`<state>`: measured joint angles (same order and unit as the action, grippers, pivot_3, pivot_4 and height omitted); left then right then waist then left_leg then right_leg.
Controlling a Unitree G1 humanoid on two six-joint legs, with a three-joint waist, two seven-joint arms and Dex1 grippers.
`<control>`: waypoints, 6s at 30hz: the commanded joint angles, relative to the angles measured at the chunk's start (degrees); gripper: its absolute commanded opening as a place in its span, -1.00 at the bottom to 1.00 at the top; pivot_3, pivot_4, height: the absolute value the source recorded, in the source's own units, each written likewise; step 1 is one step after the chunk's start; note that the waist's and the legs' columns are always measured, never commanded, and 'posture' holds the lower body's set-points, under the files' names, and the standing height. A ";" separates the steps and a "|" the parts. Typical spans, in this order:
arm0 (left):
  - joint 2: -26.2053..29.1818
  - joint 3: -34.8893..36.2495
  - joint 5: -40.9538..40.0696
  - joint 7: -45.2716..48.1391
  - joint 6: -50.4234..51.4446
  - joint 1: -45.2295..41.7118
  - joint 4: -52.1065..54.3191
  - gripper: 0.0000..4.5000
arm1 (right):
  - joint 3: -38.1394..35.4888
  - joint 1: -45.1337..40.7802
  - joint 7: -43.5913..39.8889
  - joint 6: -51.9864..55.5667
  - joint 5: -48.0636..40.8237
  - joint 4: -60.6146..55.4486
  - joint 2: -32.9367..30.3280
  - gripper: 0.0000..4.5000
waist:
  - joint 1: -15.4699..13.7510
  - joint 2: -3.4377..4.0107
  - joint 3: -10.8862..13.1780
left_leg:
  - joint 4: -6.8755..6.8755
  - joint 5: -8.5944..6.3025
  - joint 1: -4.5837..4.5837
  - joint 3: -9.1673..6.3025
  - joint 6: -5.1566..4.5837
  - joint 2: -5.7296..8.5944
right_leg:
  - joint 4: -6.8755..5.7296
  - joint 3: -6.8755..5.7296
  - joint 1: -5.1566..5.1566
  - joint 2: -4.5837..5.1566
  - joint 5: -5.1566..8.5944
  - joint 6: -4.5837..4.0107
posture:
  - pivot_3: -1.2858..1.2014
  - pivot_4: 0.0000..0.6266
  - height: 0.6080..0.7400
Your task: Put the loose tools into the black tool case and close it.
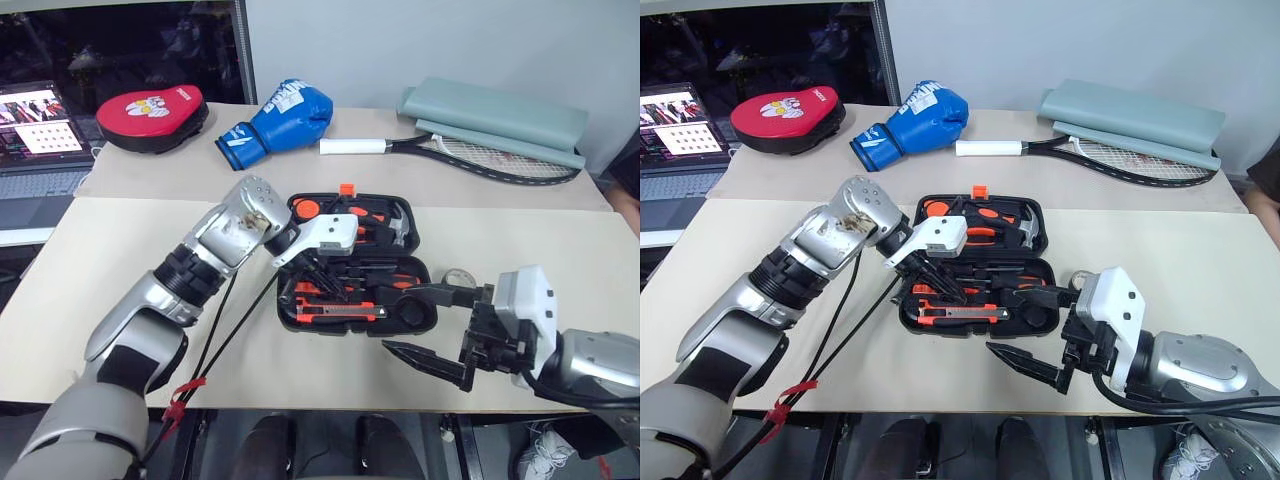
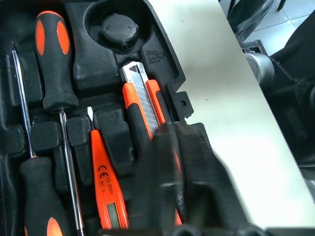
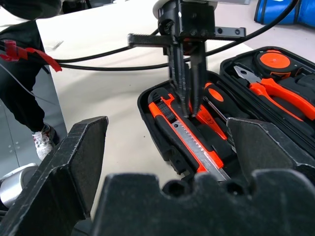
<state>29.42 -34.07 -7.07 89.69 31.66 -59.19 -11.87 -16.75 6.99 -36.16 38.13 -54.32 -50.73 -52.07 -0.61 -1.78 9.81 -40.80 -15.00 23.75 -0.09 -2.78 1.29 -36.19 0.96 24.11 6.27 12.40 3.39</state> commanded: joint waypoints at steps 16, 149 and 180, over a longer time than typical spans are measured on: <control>2.09 -4.31 10.68 -1.95 -12.21 5.31 1.84 -0.97 | -2.09 -0.20 0.32 0.06 -1.98 -1.27 -1.31 1.00 | 0.11 0.03 -0.02 | 0.01 0.00 -0.05 0.01 0.00 -0.01 | 0.01 0.01 -0.05 0.00 0.00 0.00 | 0.03 -0.52 0.95; 17.34 25.05 -23.12 1.18 -1.70 7.29 16.35 1.00 | 14.50 -24.99 -38.21 -20.20 41.51 54.30 -9.23 0.49 | 1.32 0.30 -0.06 | 0.49 0.08 -0.33 0.18 0.19 0.10 | 0.08 0.17 0.00 0.06 0.03 0.01 | 0.03 -0.52 0.95; 18.29 26.03 -23.73 0.95 0.18 8.71 18.79 1.00 | 4.25 -15.01 -36.75 -14.91 40.51 60.78 -17.14 0.49 | 1.36 0.30 -0.06 | 0.49 0.09 -0.42 0.27 0.19 0.09 | 0.04 0.27 -0.05 0.06 0.02 0.00 | 0.03 -0.52 0.95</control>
<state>46.92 -9.97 -29.64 90.79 31.51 -50.38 5.28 -9.95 -7.77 -72.61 22.26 -12.72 9.79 -67.54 0.75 -1.48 9.74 -40.31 -14.91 23.33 0.18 -2.58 1.38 -36.15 1.22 24.06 6.33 12.43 3.40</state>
